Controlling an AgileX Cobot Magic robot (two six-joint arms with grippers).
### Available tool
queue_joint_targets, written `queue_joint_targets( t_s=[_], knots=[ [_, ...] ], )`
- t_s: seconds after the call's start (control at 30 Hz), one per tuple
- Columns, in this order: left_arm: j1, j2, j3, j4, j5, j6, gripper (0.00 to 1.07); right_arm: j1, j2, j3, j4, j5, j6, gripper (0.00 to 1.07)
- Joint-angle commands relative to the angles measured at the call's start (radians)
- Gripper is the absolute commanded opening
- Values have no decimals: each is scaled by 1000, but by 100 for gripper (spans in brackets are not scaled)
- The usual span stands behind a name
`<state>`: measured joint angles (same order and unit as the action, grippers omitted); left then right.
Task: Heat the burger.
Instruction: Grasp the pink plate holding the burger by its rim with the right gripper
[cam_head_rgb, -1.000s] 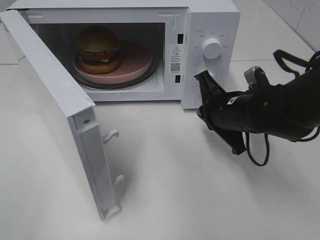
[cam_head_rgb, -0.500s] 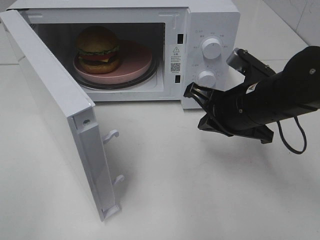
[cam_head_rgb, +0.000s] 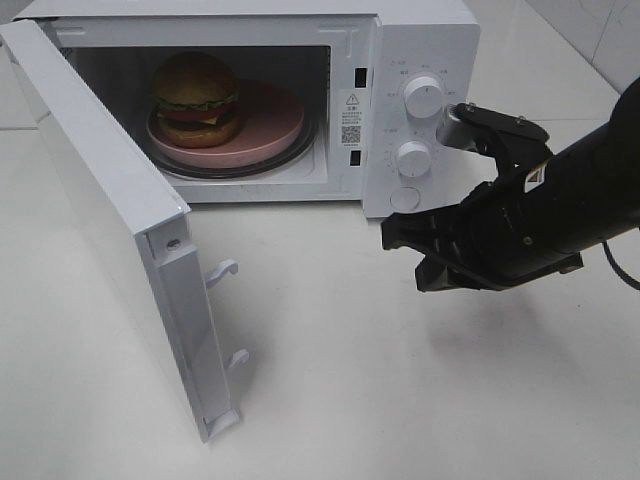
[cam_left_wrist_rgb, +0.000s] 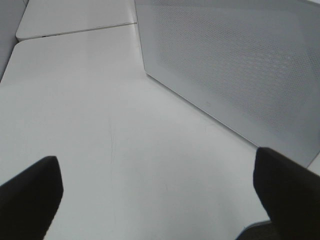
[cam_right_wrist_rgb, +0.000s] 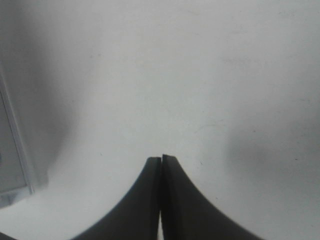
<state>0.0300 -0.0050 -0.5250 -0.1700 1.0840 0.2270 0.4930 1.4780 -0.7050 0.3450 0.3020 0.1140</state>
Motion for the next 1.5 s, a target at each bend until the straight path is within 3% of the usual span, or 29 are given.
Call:
queue_joint_targets(
  t_s=[0.03, 0.4, 0.63, 0.93, 1.33, 1.5],
  knots=[
    [0, -19, 3, -6, -3, -4, 96, -4, -35, 2, -74, 89, -81, 4],
    [0, -19, 3, -6, -3, -4, 96, -4, -39, -67, -205, 290, -260, 6],
    [0, -19, 3, -6, -3, -4, 96, -4, -39, -127, -241, 401, -596, 8],
    [0, -19, 3, -6, -3, -4, 96, -4, -43, -138, -263, 429, -1011, 9],
    [0, -19, 3, -6, -3, -4, 96, -3, -44, -138, -292, 429, -1234, 11],
    [0, -19, 3, -6, -3, -4, 96, -3, -44, -139, -323, 429, -1296, 18]
  ],
)
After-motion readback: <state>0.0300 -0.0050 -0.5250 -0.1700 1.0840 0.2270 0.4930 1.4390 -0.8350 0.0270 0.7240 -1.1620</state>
